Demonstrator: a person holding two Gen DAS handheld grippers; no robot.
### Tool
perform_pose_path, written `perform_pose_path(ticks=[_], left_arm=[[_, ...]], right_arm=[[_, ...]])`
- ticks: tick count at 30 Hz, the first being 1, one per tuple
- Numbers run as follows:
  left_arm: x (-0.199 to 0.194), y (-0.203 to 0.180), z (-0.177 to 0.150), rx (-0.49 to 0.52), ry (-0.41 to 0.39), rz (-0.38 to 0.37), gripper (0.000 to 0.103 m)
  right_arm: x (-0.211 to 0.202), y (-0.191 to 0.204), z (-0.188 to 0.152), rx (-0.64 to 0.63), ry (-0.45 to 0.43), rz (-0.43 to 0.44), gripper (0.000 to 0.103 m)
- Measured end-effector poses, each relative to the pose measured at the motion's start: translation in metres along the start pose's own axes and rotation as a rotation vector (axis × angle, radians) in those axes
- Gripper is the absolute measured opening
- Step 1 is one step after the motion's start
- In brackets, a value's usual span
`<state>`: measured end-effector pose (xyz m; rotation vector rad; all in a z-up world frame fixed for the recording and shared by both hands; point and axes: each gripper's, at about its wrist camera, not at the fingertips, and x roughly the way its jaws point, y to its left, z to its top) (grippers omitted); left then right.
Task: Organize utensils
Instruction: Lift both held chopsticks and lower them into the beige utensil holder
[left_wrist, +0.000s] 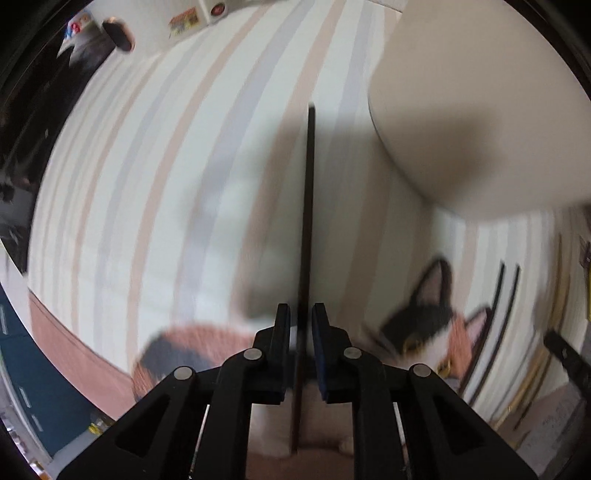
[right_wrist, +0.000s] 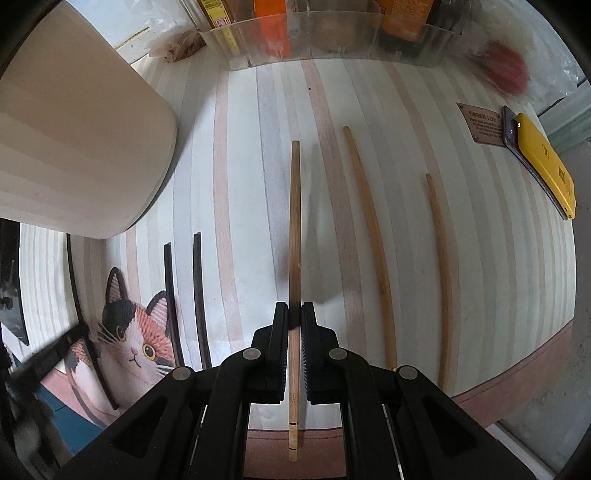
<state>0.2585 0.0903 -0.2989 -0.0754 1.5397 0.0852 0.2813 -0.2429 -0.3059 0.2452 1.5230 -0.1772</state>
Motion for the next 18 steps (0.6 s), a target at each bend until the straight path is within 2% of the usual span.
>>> perform_pose_path(ticks=[2,5,9,13,14,18], left_arm=[[-0.001,-0.005,0.005,0.025,-0.019,0.02,0.011],[-0.003,-0.012,0.01,0.054,-0.045,0.031,0.003],[-0.003,-0.026,0.01,0.081,-0.085,0.054,0.003],[-0.034,-0.022,-0.022,0.079,-0.141,0.034,0.003],[-0.043,-0.029,-0.024,0.081,-0.159,0.029,0.003],[-0.078,-0.021,-0.043,0.065,-0.232,-0.007,0.003]], right_arm=[[0.0,0.002,0.002,0.003,0.001,0.001,0.007],[0.002,0.01,0.008,0.005,0.008,0.003,0.007],[0.003,0.022,0.007,-0.004,0.007,0.004,0.007],[-0.008,0.026,0.005,-0.011,-0.015,0.013,0.007],[-0.012,0.026,0.004,-0.015,-0.025,0.015,0.007],[-0.034,0.03,0.001,-0.024,-0.071,0.046,0.007]])
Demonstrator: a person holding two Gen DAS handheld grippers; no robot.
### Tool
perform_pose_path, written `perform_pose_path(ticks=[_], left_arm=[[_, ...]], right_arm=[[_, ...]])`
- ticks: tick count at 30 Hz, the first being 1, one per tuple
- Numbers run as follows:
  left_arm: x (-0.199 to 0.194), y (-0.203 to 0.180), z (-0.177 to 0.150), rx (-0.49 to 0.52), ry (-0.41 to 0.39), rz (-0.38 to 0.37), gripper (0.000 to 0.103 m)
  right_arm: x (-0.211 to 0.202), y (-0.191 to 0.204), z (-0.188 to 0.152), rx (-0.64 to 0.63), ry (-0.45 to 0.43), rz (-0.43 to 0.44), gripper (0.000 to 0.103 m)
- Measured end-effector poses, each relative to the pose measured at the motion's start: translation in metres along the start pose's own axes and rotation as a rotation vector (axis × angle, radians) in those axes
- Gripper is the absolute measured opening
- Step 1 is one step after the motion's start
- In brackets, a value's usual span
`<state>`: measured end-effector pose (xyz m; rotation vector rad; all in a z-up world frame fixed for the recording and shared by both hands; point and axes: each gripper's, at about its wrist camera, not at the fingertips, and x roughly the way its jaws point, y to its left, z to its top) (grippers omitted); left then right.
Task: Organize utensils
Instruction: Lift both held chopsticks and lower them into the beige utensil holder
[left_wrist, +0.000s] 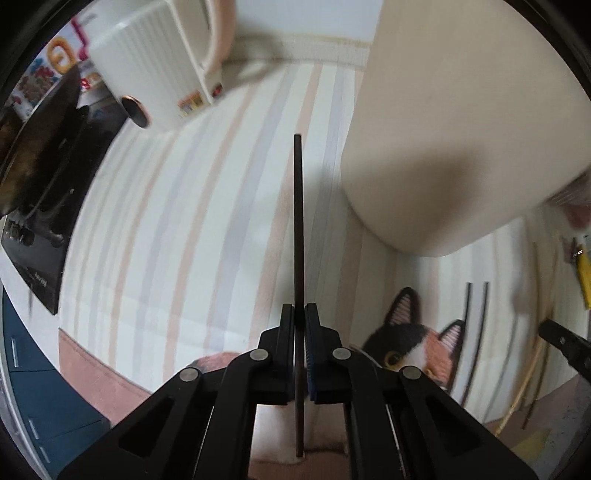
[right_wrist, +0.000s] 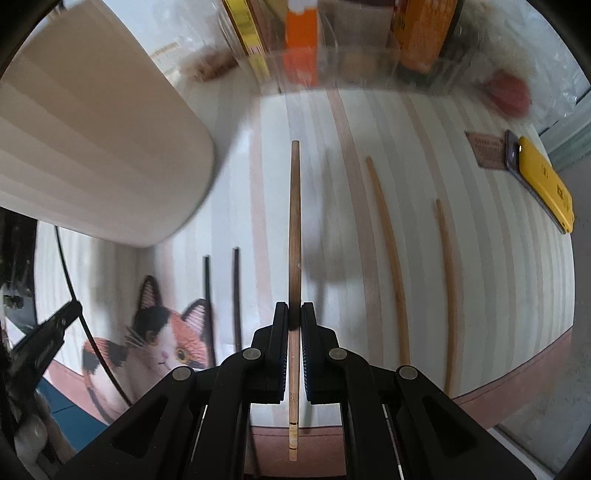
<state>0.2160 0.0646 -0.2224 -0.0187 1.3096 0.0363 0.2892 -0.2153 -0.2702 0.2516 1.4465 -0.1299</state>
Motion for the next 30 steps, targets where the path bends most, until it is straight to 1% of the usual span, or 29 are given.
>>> perform_pose_path(ticks=[2,3,4,5,8,14,19,25,30], left_arm=[[-0.016,-0.001,-0.006,-0.013,-0.029,-0.019,0.003],[-0.025,0.002,-0.01,-0.018,-0.042,-0.025,0.003],[-0.03,-0.004,-0.012,-0.023,-0.057,-0.034,0.003],[-0.042,0.003,-0.004,-0.027,-0.075,-0.043,0.003],[-0.065,0.014,-0.005,-0.038,-0.13,-0.064,0.002],[-0.103,0.032,0.02,-0.048,-0.261,-0.095,0.002],[-0.149,0.038,0.034,-0.058,-0.371,-0.12,0.002],[-0.206,0.045,0.051,-0.063,-0.481,-0.178,0.002],[-0.243,0.042,0.068,-0.045,-0.538,-0.242,0.002]], right_arm=[[-0.012,0.0,-0.002,-0.007,-0.026,0.019,0.007],[-0.019,0.002,0.0,-0.011,-0.039,0.028,0.007],[-0.021,-0.002,0.008,-0.015,-0.05,0.038,0.007],[-0.025,0.002,0.011,-0.019,-0.063,0.046,0.007],[-0.05,0.001,0.009,-0.04,-0.11,0.074,0.007],[-0.087,0.021,0.012,-0.072,-0.188,0.125,0.007],[-0.117,0.031,0.025,-0.078,-0.255,0.165,0.007],[-0.158,0.043,0.044,-0.086,-0.326,0.222,0.007],[-0.191,0.052,0.067,-0.078,-0.384,0.28,0.007]])
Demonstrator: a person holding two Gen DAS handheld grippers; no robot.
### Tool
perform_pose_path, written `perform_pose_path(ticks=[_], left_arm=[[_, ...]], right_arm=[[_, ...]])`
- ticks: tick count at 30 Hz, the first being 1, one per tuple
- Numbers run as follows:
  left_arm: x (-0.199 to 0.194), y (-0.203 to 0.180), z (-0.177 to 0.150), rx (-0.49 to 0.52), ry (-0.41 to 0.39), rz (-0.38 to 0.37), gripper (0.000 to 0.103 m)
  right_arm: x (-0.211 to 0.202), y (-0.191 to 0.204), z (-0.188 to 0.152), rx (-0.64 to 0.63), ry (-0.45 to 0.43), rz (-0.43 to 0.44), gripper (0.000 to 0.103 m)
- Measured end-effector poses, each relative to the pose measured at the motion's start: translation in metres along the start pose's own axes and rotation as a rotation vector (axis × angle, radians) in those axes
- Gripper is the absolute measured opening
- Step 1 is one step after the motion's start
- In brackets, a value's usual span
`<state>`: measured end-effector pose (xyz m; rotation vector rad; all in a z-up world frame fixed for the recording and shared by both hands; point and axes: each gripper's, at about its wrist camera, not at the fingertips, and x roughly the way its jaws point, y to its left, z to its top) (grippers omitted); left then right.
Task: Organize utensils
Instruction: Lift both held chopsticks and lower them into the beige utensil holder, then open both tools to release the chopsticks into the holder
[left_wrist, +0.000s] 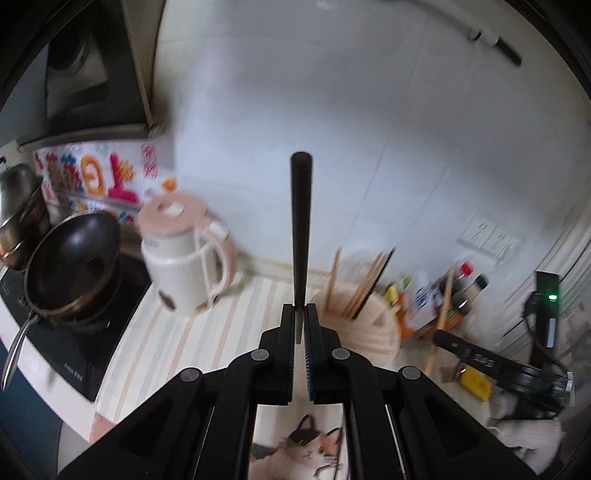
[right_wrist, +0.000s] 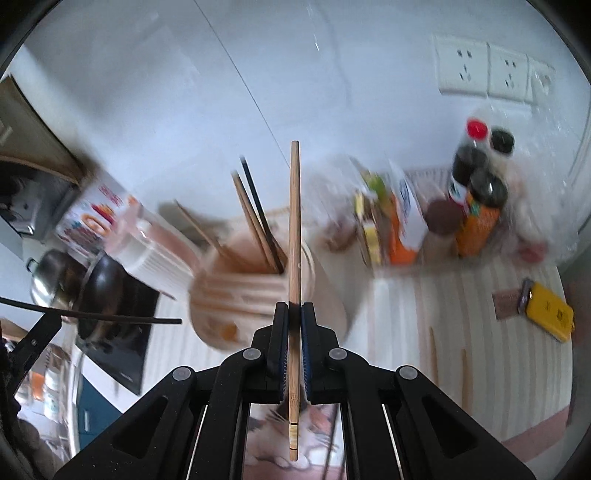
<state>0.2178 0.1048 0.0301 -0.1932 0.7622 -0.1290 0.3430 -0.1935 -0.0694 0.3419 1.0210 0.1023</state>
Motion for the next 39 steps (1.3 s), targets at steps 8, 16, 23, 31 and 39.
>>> perform_pose_path(ticks=[8,16,23,31,39], left_arm=[[0.003,-0.034,0.039,0.065,-0.023,-0.073,0.002],[0.071,-0.051,0.048,0.085,0.074,-0.079,0.002],[0.1,-0.059,0.057,0.097,0.106,-0.075,0.002],[0.105,-0.063,0.068,0.116,0.093,-0.075,0.001],[0.114,-0.042,0.055,0.092,0.106,0.001,0.003]], right_arm=[[-0.015,0.007,0.059,0.051,-0.143,0.033,0.007],[0.012,-0.005,0.088,0.182,-0.31,0.02,0.007],[0.046,-0.008,0.083,0.211,-0.378,0.012,0.007],[0.065,-0.005,0.074,0.188,-0.378,0.022,0.007],[0.072,0.006,0.063,0.1,-0.365,0.021,0.007]])
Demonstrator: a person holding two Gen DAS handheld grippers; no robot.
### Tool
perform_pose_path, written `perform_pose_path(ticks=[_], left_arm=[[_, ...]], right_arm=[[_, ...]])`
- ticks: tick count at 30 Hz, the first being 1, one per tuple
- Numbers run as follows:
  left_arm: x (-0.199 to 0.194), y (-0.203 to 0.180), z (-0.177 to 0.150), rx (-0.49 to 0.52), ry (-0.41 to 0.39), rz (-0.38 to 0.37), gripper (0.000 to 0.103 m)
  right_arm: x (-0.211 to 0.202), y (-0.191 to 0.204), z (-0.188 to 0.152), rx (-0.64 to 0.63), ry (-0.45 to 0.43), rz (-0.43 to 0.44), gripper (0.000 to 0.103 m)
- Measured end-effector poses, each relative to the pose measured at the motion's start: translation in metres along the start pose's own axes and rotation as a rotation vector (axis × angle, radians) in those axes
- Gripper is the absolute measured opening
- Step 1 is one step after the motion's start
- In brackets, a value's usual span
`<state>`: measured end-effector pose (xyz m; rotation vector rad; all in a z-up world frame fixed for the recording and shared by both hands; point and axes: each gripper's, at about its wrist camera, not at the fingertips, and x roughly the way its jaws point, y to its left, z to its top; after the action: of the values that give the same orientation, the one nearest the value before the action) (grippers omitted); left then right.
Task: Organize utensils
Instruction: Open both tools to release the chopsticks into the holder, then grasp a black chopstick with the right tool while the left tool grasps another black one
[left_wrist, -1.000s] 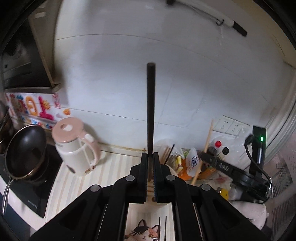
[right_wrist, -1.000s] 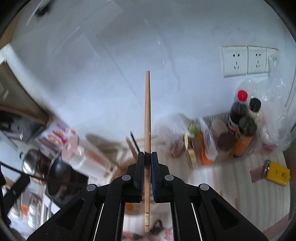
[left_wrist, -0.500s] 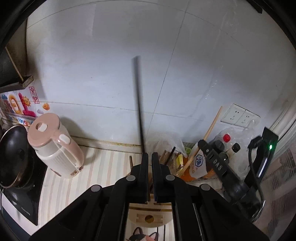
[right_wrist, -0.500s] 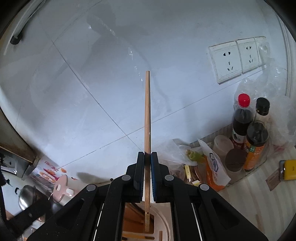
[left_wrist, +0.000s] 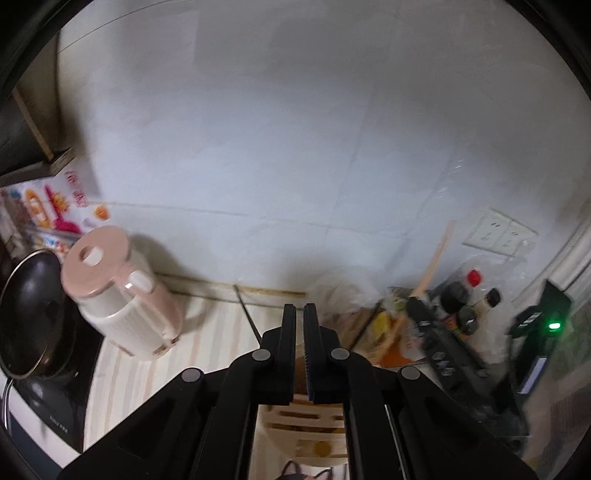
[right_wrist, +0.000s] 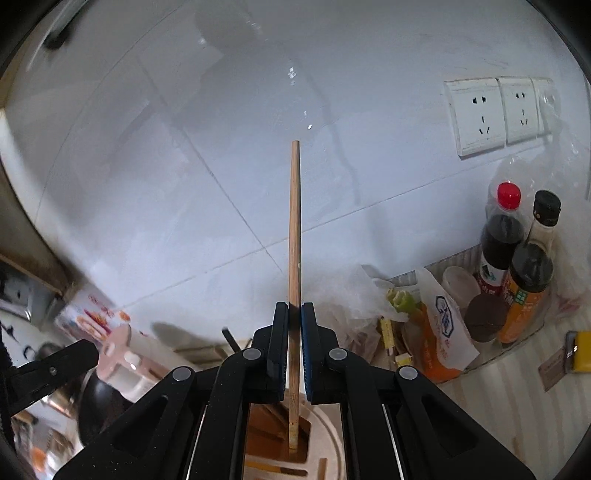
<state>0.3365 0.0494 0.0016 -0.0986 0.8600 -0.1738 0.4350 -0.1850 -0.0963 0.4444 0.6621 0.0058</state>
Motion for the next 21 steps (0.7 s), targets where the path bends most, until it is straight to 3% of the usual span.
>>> perform_pose_path(ticks=[7,9,10,11,13,17,21], left_arm=[[0.015,0.032,-0.023,-0.067,0.063,0.102,0.009],[0.015,0.039,-0.029,-0.082,0.069,0.14,0.02],[0.013,0.041,-0.032,-0.084,0.061,0.157,0.046],[0.011,0.044,-0.036,-0.091,0.05,0.172,0.081],[0.004,0.051,-0.045,-0.117,0.025,0.166,0.102],[-0.001,0.064,-0.073,-0.145,0.023,0.199,0.103],[0.013,0.068,-0.115,-0.118,0.098,0.236,0.103]], right_arm=[[0.0,0.006,-0.012,-0.083,0.061,0.003,0.008],[0.001,0.008,-0.016,-0.113,0.103,0.006,0.012],[-0.004,0.008,-0.018,-0.12,0.103,0.004,0.022],[-0.009,0.006,-0.019,-0.119,0.099,0.005,0.034],[-0.023,0.002,-0.021,-0.115,0.085,0.004,0.045],[-0.055,-0.015,-0.028,-0.088,0.081,-0.024,0.047],[-0.07,-0.045,-0.054,-0.04,0.181,-0.105,0.047]])
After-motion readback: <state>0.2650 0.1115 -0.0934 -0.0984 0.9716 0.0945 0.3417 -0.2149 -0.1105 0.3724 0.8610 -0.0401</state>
